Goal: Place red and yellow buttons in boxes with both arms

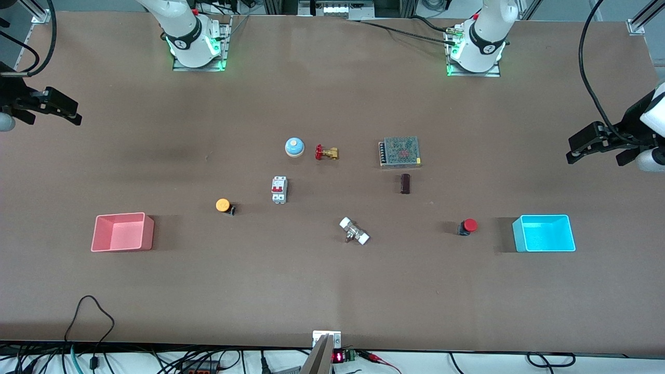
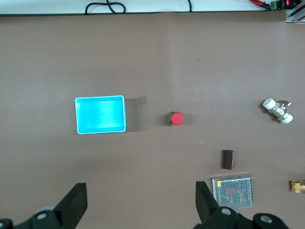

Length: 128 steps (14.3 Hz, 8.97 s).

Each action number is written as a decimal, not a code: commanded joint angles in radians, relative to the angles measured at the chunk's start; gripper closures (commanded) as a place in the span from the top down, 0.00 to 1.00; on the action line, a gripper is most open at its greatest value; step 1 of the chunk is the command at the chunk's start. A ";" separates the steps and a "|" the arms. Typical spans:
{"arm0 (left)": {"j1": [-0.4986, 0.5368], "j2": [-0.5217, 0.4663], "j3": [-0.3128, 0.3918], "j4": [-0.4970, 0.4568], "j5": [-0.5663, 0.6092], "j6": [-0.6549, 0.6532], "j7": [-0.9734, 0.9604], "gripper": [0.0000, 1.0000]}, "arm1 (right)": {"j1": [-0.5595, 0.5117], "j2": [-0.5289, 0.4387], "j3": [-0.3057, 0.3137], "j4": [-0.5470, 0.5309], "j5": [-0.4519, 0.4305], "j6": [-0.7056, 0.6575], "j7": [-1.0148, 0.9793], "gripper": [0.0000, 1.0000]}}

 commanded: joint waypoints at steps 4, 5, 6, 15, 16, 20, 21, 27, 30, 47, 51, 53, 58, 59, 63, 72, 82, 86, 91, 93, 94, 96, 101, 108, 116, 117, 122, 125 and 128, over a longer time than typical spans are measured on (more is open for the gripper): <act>-0.001 0.008 0.002 0.026 -0.011 -0.016 0.009 1.00 | -0.001 -0.025 0.006 -0.017 0.012 0.006 -0.004 1.00; -0.001 0.008 0.002 0.026 -0.010 -0.016 0.009 1.00 | -0.001 -0.024 0.007 -0.017 0.012 0.006 -0.004 1.00; -0.001 0.008 0.002 0.026 -0.010 -0.016 0.009 1.00 | -0.001 -0.019 0.007 -0.015 0.010 0.009 -0.004 1.00; -0.003 0.014 0.001 0.024 -0.011 -0.016 0.008 1.00 | -0.002 0.083 0.003 0.005 0.016 0.057 0.010 1.00; -0.003 0.020 0.001 0.024 -0.011 -0.016 0.008 1.00 | -0.002 0.090 0.003 0.005 0.013 0.057 0.005 1.00; -0.024 0.057 0.001 0.021 -0.013 -0.025 -0.002 1.00 | 0.019 0.181 0.012 0.014 0.016 0.098 0.011 1.00; -0.023 0.059 0.002 0.015 -0.013 -0.025 0.000 1.00 | 0.037 0.203 0.013 0.012 0.018 0.133 0.011 1.00; -0.036 0.145 0.002 0.015 -0.014 -0.018 0.008 1.00 | 0.171 0.353 0.013 0.015 0.073 0.255 0.013 1.00; -0.030 0.154 0.002 0.011 -0.014 -0.022 0.002 1.00 | 0.191 0.450 0.013 0.057 0.076 0.293 0.127 1.00; -0.053 0.379 0.007 0.003 -0.115 0.052 -0.069 1.00 | 0.306 0.713 0.003 0.083 0.116 0.562 0.294 1.00; -0.088 0.451 0.011 -0.011 -0.099 0.155 -0.147 1.00 | 0.306 0.711 0.003 0.074 0.115 0.551 0.304 1.00; -0.099 0.482 0.007 -0.011 -0.051 0.198 -0.152 1.00 | 0.314 0.713 0.003 0.055 0.113 0.549 0.304 1.00; -0.099 0.545 0.016 -0.012 -0.048 0.271 -0.153 1.00 | 0.306 0.713 0.003 0.055 0.113 0.483 0.293 1.00; -0.099 0.560 0.016 -0.012 -0.048 0.275 -0.153 1.00 | 0.306 0.713 0.003 0.055 0.113 0.483 0.295 1.00; -0.108 0.573 0.016 -0.055 -0.023 0.314 -0.181 1.00 | 0.304 0.725 0.003 0.063 0.124 0.497 0.304 1.00; -0.122 0.576 0.016 -0.111 -0.020 0.398 -0.196 0.72 | 0.314 0.746 0.004 0.066 0.127 0.519 0.306 0.42; -0.104 0.564 0.016 -0.097 -0.025 0.387 -0.183 0.28 | 0.220 0.699 0.001 0.170 0.115 0.457 0.277 0.32; -0.033 0.512 0.017 -0.083 -0.020 0.381 -0.143 0.26 | 0.095 0.705 0.001 0.270 0.115 0.390 0.187 0.32; 0.045 0.450 0.017 -0.083 -0.022 0.380 -0.063 0.27 | 0.001 0.711 0.000 0.292 0.071 0.388 0.002 0.31; 0.062 0.441 0.019 -0.083 -0.020 0.351 -0.028 0.27 | -0.031 0.723 0.000 0.292 0.000 0.388 -0.048 0.31; 0.069 0.438 0.019 -0.083 -0.022 0.340 -0.006 0.26 | -0.050 0.728 0.000 0.292 -0.017 0.388 -0.077 0.31; 0.109 0.439 0.019 -0.085 -0.020 0.340 0.008 0.26 | -0.096 0.732 0.001 0.292 -0.010 0.388 -0.116 0.32; 0.177 0.450 0.022 -0.086 0.004 0.343 0.084 0.27 | -0.102 0.762 0.004 0.292 0.025 0.400 -0.136 0.32; 0.206 0.536 0.022 -0.089 0.016 0.409 0.107 0.28 | -0.110 0.821 0.001 0.299 0.047 0.468 -0.170 0.31; 0.197 0.570 0.024 -0.088 0.020 0.419 0.107 0.35 | -0.119 0.851 0.004 0.296 0.055 0.468 -0.173 0.32; 0.197 0.570 0.024 -0.088 0.021 0.419 0.107 0.40 | -0.119 0.851 0.004 0.296 0.055 0.468 -0.173 0.32; 0.185 0.568 0.022 -0.083 0.015 0.419 0.106 0.61 | -0.134 0.845 0.003 0.298 0.110 0.459 -0.171 1.00; 0.165 0.565 0.022 -0.043 0.015 0.418 0.095 0.70 | -0.134 0.825 0.001 0.299 0.105 0.454 -0.173 1.00; 0.151 0.556 0.016 -0.026 0.015 0.416 0.090 0.85 | -0.137 0.788 0.000 0.299 0.110 0.450 -0.174 1.00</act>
